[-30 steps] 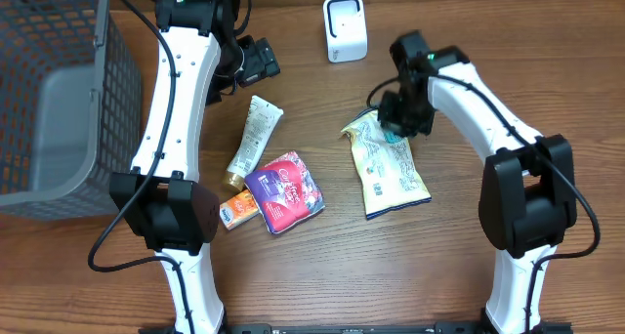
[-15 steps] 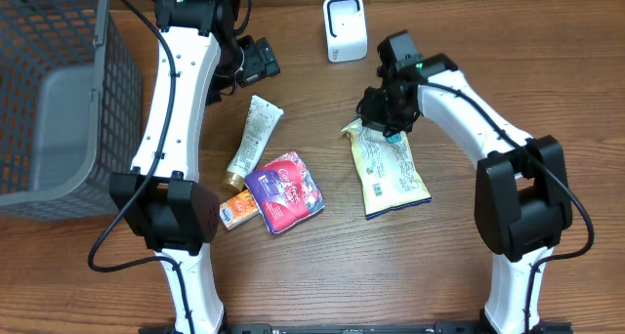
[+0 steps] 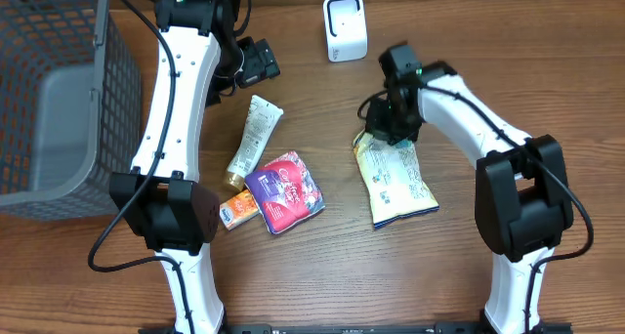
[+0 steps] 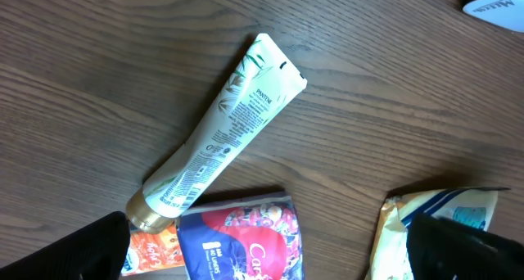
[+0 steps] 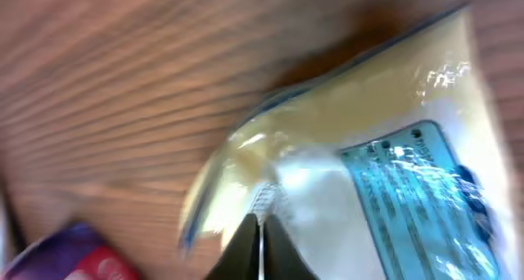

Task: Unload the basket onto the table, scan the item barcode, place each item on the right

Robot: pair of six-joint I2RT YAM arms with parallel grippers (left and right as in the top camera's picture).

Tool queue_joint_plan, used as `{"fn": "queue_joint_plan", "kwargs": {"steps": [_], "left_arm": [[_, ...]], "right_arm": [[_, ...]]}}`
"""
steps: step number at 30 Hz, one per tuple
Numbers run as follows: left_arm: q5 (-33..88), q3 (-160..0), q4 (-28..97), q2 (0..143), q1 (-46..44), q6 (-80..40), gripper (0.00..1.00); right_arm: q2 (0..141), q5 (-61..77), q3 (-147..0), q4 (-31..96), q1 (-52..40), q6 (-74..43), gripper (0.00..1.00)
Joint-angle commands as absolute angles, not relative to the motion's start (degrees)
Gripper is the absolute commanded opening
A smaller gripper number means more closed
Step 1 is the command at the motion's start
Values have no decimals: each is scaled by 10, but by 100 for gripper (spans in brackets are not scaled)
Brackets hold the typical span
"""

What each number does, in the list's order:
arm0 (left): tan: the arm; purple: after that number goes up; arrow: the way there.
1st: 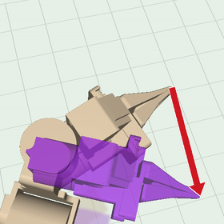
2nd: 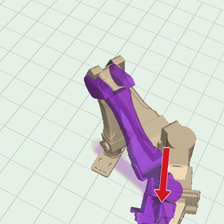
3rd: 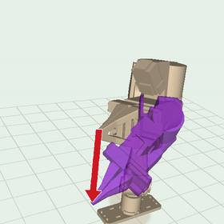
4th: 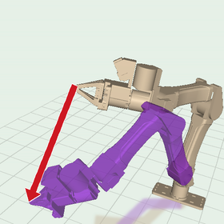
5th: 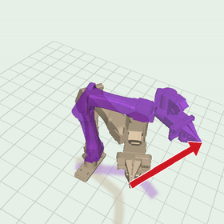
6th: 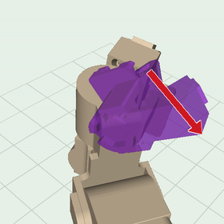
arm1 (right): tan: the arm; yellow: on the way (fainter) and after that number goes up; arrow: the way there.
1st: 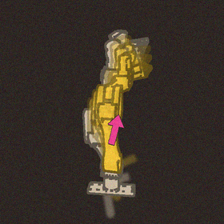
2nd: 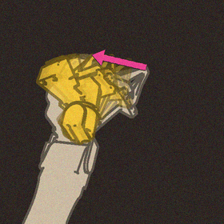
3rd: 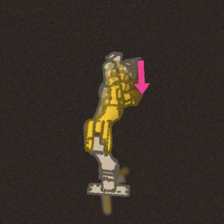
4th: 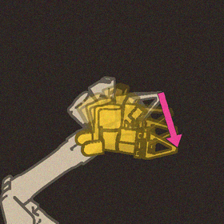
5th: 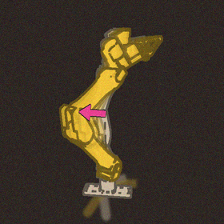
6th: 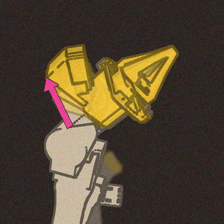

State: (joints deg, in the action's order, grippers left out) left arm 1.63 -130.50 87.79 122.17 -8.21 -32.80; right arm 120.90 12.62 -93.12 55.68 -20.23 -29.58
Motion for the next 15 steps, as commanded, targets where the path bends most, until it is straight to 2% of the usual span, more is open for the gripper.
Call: {"fn": "queue_joint_plan", "kwargs": {"steps": [1,8,15], "left_arm": [[11,-1316,881,1215,-83,-321,100],[11,-1316,881,1215,-83,-321,100],[11,-1316,887,1215,-83,-321,100]], "right_arm": [[1175,110,-1022,601,-201,-260,13],[1189,112,-1018,628,-213,-277,11],[1218,91,-954,557,-231,-361,6]]}}
